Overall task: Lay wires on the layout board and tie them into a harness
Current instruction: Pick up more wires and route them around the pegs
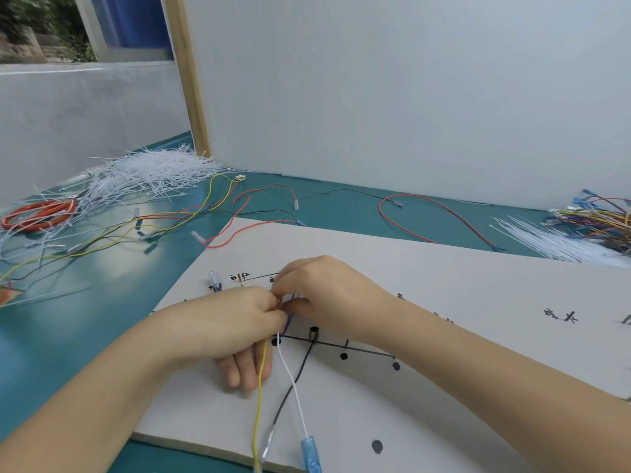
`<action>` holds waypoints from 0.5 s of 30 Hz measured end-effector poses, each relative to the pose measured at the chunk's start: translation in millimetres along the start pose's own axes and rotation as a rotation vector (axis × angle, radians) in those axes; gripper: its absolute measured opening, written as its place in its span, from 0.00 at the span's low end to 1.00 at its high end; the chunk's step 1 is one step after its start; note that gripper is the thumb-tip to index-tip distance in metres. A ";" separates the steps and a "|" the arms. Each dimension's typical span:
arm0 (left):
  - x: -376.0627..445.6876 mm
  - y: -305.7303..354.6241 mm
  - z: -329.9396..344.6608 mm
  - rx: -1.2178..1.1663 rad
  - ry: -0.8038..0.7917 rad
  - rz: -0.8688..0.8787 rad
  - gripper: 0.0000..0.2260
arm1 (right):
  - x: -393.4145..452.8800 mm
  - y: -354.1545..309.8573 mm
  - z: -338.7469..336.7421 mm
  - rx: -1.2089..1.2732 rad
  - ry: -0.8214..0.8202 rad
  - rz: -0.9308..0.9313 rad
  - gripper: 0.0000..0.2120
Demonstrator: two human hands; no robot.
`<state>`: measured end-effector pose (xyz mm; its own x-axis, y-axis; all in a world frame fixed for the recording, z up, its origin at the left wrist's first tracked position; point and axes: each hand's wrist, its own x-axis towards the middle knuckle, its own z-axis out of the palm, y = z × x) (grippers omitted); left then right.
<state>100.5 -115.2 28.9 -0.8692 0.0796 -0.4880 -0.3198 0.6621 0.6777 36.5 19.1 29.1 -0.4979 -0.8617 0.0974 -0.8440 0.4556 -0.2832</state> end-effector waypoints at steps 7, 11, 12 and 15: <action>-6.1 -10.3 7.4 0.015 0.075 0.015 0.08 | -5.1 -2.7 -7.3 -0.070 -0.073 -0.034 0.12; -6.4 -10.5 6.9 -0.023 0.069 0.013 0.08 | -6.4 -4.0 -6.3 -0.020 -0.040 -0.058 0.11; -7.0 -10.6 7.4 -0.025 0.066 0.011 0.08 | -6.6 -4.0 -5.9 -0.007 -0.034 -0.065 0.11; -8.2 -9.5 9.6 -0.043 0.068 0.013 0.08 | -7.5 -3.4 -5.4 0.036 -0.024 -0.074 0.10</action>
<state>114.3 -114.9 21.2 -0.8966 0.0362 -0.4413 -0.3227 0.6290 0.7072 42.0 25.3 34.5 -0.4289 -0.8981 0.0967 -0.8705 0.3823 -0.3099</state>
